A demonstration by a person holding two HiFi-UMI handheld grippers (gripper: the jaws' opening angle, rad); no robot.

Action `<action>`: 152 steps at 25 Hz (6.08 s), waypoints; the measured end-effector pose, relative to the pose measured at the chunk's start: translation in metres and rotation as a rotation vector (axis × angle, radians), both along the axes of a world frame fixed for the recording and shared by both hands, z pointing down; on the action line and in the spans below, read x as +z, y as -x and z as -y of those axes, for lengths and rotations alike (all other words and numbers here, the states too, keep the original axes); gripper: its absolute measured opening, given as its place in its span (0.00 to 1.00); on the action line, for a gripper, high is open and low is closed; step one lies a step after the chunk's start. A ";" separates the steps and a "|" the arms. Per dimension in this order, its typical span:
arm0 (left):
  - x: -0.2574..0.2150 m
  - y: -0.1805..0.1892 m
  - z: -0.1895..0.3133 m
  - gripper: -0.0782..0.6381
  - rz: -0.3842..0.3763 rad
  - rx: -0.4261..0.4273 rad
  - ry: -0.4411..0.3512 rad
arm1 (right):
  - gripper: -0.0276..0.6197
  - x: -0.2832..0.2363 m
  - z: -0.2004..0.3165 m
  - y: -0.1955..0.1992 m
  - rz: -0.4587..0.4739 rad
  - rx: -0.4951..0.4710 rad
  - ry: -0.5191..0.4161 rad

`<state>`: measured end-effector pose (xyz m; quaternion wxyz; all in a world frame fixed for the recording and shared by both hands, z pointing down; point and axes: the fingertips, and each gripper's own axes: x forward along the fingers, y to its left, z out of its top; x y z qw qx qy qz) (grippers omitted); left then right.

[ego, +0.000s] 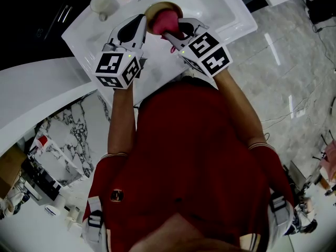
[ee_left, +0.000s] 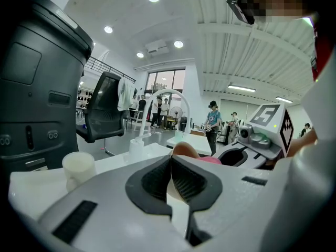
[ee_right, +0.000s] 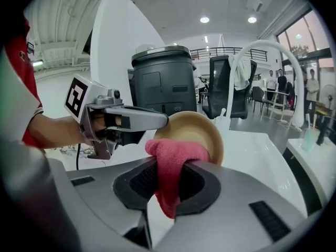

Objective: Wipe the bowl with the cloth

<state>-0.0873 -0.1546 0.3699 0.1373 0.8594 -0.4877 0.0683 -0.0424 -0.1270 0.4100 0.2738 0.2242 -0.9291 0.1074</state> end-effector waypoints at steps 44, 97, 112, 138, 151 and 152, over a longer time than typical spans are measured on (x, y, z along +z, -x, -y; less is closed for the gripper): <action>0.006 -0.018 -0.003 0.13 0.040 0.090 0.019 | 0.15 -0.006 0.021 -0.002 -0.046 0.021 -0.131; 0.011 -0.002 -0.002 0.12 -0.003 -0.004 0.029 | 0.15 -0.021 -0.001 0.001 0.087 0.010 -0.131; 0.011 0.013 0.004 0.12 0.000 -0.086 0.035 | 0.15 -0.061 0.004 -0.023 0.243 0.072 -0.269; 0.008 0.025 0.005 0.12 -0.031 -0.112 0.037 | 0.15 -0.055 0.013 -0.036 0.248 0.177 -0.286; 0.008 0.033 0.004 0.12 -0.044 -0.111 0.032 | 0.15 -0.059 0.014 -0.026 0.249 0.190 -0.299; 0.008 0.035 0.004 0.12 -0.046 -0.112 0.031 | 0.15 -0.059 0.014 -0.025 0.249 0.191 -0.300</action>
